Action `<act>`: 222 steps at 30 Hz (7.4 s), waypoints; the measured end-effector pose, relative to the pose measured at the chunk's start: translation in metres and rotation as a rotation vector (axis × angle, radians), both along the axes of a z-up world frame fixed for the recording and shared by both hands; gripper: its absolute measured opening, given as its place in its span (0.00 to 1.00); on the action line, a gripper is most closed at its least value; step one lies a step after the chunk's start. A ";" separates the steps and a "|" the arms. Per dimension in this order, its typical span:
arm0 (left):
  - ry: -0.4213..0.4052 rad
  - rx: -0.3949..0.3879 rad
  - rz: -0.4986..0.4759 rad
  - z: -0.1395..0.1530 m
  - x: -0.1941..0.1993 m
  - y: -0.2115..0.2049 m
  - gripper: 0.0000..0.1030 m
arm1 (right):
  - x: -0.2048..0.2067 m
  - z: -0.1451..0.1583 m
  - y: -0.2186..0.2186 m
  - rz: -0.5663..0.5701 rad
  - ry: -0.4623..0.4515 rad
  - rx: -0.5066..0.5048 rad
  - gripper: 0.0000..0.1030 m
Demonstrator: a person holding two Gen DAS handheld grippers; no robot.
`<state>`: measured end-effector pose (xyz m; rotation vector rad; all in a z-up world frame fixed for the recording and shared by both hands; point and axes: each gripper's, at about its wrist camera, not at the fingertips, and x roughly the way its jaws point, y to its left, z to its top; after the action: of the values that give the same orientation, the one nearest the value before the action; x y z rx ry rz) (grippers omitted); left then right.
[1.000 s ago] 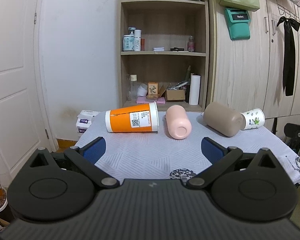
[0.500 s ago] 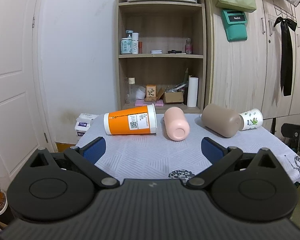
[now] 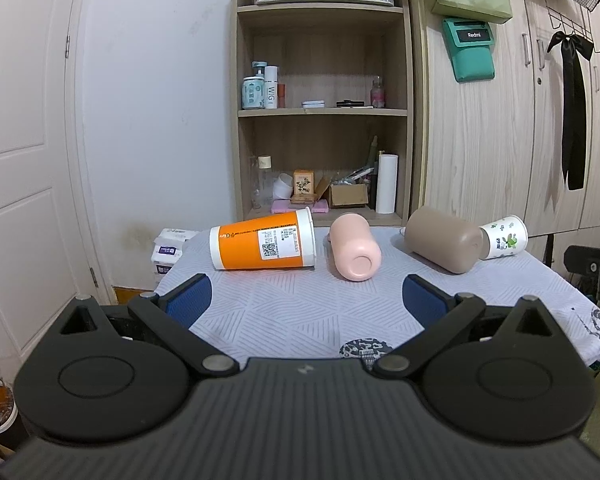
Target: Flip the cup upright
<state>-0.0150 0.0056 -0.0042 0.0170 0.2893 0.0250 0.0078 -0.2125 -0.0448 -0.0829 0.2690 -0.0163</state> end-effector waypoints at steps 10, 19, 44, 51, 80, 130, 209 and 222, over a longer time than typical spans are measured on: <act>0.004 -0.001 0.000 -0.001 0.001 0.002 1.00 | 0.002 -0.001 0.001 -0.002 0.008 -0.003 1.00; 0.004 0.005 0.000 0.000 0.002 0.003 1.00 | 0.003 -0.002 0.000 -0.004 0.015 -0.001 1.00; 0.090 -0.035 -0.049 0.010 0.022 -0.003 1.00 | 0.012 -0.005 0.003 0.051 0.014 -0.071 1.00; 0.225 -0.148 -0.121 0.012 0.079 -0.014 1.00 | 0.046 -0.002 -0.001 0.199 -0.007 -0.110 1.00; 0.407 -0.468 -0.155 -0.025 0.195 -0.019 0.98 | 0.235 -0.049 0.005 0.343 0.252 -0.260 0.82; 0.680 -0.812 -0.338 -0.058 0.196 -0.015 0.89 | 0.165 -0.016 -0.006 0.514 0.624 0.235 0.89; 0.274 -0.191 -0.512 -0.002 0.142 -0.055 0.66 | 0.124 -0.032 0.022 0.556 0.148 -0.074 0.79; 0.230 -0.150 -0.555 -0.015 0.169 -0.048 0.66 | 0.155 -0.048 0.026 0.545 0.076 -0.082 0.80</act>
<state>0.1540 -0.0425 -0.0193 -0.0492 0.5074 -0.5523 0.1628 -0.1866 -0.0930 -0.2362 0.3150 0.5188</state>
